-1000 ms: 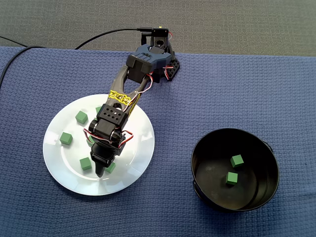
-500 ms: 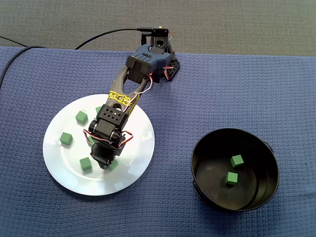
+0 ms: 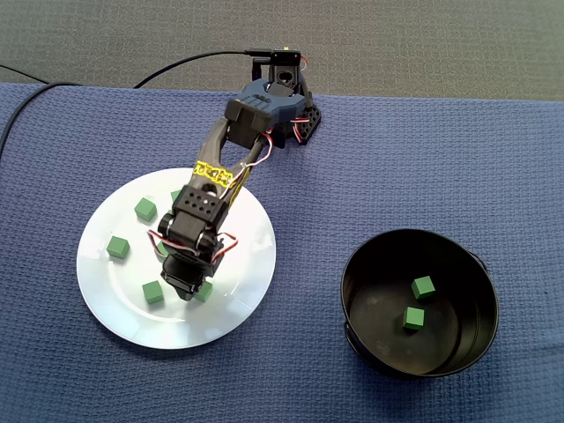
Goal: Pick up the items on the white plate and put them in the black container.
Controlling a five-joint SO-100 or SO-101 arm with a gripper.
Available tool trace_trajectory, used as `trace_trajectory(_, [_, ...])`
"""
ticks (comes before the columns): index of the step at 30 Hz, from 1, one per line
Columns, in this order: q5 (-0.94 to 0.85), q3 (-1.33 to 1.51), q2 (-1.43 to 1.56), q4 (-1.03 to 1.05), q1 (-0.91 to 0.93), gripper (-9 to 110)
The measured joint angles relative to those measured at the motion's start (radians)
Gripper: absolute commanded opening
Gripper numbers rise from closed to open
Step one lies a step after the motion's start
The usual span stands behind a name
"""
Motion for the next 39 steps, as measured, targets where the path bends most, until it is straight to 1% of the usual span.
trace_trajectory(5, [-0.055, 0.081, 0.281, 0.002, -0.015, 0])
trace_trajectory(9, [-0.147, 0.14, 0.568, 0.009, -0.107, 0])
trace_trajectory(12, [-0.202, 0.189, 0.764, -0.005, -0.25, 0])
trace_trajectory(14, [-0.233, 0.23, 0.861, -0.034, -0.377, 0])
trace_trajectory(19, [-0.324, 0.405, 1.005, -0.184, -0.669, 0])
trace_trajectory(23, [-0.403, 0.552, 1.026, -0.279, -0.847, 0])
trace_trajectory(26, [-0.413, 0.652, 1.005, -0.351, -0.907, 0])
trace_trajectory(32, [-0.419, 0.882, 0.937, -0.561, -0.945, 0])
trace_trajectory(35, [-0.416, 0.905, 0.868, -0.609, -0.945, 0])
trace_trajectory(39, [-0.388, 0.871, 0.746, -0.612, -0.925, 0])
